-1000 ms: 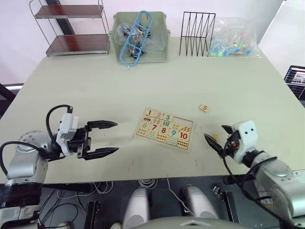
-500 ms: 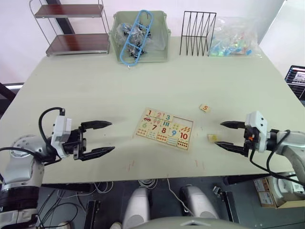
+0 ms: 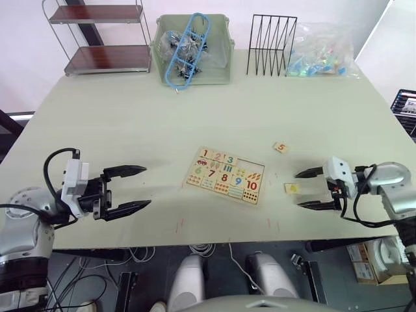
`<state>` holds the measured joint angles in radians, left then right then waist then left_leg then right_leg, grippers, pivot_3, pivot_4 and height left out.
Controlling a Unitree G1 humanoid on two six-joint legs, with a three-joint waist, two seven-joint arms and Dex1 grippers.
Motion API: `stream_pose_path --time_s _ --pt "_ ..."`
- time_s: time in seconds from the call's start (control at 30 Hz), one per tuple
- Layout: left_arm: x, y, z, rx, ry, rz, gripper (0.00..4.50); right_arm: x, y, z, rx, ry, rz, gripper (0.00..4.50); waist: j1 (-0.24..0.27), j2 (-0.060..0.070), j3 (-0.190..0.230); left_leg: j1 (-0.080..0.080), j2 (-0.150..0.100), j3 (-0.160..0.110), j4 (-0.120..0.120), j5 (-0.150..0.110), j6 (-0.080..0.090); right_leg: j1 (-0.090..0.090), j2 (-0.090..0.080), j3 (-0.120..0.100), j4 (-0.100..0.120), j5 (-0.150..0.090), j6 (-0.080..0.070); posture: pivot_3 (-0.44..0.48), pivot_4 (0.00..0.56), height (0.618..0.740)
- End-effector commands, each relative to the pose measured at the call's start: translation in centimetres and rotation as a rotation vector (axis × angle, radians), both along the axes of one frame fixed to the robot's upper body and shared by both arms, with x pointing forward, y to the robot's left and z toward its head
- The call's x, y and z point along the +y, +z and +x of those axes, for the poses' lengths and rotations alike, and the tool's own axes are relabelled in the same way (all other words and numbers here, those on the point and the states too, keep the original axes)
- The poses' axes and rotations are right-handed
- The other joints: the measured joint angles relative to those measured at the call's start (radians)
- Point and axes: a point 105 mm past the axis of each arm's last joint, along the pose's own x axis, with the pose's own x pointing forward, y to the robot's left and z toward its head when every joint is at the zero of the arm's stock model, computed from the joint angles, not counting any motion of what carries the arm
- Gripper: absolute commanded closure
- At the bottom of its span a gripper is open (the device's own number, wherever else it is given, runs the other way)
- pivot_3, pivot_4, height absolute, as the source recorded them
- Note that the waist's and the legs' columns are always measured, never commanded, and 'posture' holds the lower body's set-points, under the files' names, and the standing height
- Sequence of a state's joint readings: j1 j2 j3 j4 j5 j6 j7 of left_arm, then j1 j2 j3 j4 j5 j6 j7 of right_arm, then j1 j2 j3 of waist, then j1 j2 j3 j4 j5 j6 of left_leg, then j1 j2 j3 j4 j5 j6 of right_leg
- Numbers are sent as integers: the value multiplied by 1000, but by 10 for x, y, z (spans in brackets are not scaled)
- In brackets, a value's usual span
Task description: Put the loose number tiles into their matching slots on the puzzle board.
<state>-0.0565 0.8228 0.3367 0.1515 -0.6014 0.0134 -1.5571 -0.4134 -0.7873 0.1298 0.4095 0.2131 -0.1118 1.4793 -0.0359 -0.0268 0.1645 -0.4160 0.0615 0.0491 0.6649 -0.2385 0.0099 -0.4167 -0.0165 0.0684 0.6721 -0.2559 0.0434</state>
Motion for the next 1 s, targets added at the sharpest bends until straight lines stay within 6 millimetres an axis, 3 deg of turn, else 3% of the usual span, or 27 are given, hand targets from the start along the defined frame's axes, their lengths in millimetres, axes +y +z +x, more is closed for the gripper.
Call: stream_pose_path --time_s 0.03,0.4,0.5,0.67,0.7,0.9,1.0 --pt "0 8 -1 -30 -15 5 0 1 5 3 -28 19 -13 135 0 0 0 0 0 0 0 0 0 0 0 0 0 0 0 0 150 740" --pt "-4 7 0 -26 -24 4 0 14 5 6 -29 35 14 135 -4 0 0 1 0 0 1 0 0 0 0 0 1 0 0 0 150 740" --pt "-5 7 0 -27 -25 3 0 12 2 7 -28 35 -11 959 -3 0 0 1 0 0 1 0 0 0 0 0 2 0 0 0 150 740" --pt "-4 7 0 -28 -23 3 0 10 1 8 -34 34 -34 3231 -2 0 0 1 0 0 1 0 0 0 0 0 2 0 0 0 150 740" --pt "-5 7 0 -28 -22 3 0 10 1 8 -35 34 -35 3500 -2 0 0 1 0 0 1 0 0 1 0 0 2 0 0 0 150 740" --pt "-7 5 -1 -30 -21 -2 0 14 11 9 -43 18 -22 3647 -2 0 0 1 0 0 3 0 0 1 0 0 2 0 -1 0 150 740" --pt "-11 6 -1 -33 -22 -7 0 22 25 8 -31 2 23 3647 -1 0 0 1 0 0 3 0 0 1 0 0 3 0 0 0 150 740"
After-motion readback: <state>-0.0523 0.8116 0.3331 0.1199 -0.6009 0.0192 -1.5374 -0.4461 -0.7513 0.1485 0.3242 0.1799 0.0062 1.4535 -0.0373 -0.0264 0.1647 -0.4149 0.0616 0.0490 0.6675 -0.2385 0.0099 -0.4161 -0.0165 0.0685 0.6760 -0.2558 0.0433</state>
